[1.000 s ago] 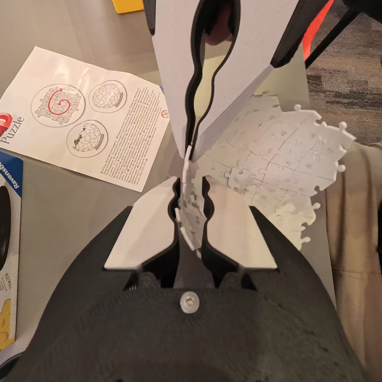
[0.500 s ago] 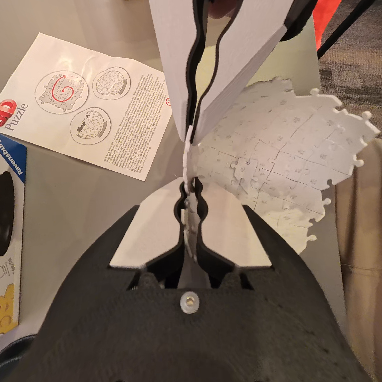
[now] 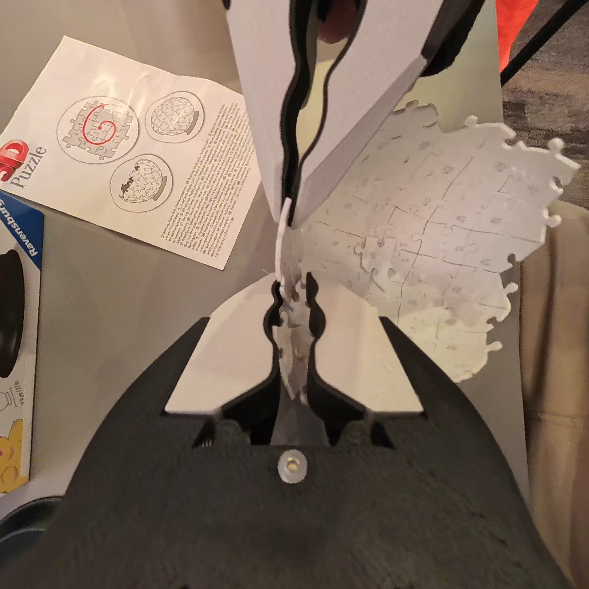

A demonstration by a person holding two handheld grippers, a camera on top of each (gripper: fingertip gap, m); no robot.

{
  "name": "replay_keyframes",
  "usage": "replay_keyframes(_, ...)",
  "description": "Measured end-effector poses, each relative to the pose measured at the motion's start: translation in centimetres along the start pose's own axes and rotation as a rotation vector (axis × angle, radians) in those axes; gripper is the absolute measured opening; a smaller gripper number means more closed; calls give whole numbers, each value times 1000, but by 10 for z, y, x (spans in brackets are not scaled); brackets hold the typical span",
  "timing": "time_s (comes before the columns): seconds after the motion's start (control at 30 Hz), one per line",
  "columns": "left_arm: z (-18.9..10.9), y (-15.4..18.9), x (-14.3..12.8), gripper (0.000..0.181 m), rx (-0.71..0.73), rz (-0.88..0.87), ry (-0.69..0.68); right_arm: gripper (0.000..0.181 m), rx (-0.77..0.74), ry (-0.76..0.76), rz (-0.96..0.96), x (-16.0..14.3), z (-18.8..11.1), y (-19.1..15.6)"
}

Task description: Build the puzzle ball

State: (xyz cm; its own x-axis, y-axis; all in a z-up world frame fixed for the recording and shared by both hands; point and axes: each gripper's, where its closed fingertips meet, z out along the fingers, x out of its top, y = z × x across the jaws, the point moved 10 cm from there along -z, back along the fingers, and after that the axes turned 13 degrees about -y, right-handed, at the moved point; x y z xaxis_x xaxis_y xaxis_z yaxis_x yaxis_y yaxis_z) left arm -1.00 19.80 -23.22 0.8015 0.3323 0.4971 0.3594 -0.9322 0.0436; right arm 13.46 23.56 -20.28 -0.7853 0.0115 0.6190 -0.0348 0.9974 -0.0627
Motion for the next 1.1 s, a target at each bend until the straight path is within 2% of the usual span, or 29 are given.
replay_keyframes(0.57, 6, 0, 2, 4, 37, -47, 21, 1, -50, -9, -38, -2, 0, 0)
replay_keyframes(0.87, 7, 0, 3, 3, 29, -66, 20, 10, -31, -28, -21, -6, -3, 3)
replay_keyframes(1.1, 7, -2, 1, 3, 13, -85, 32, 10, -5, -18, -16, -8, -7, 6)
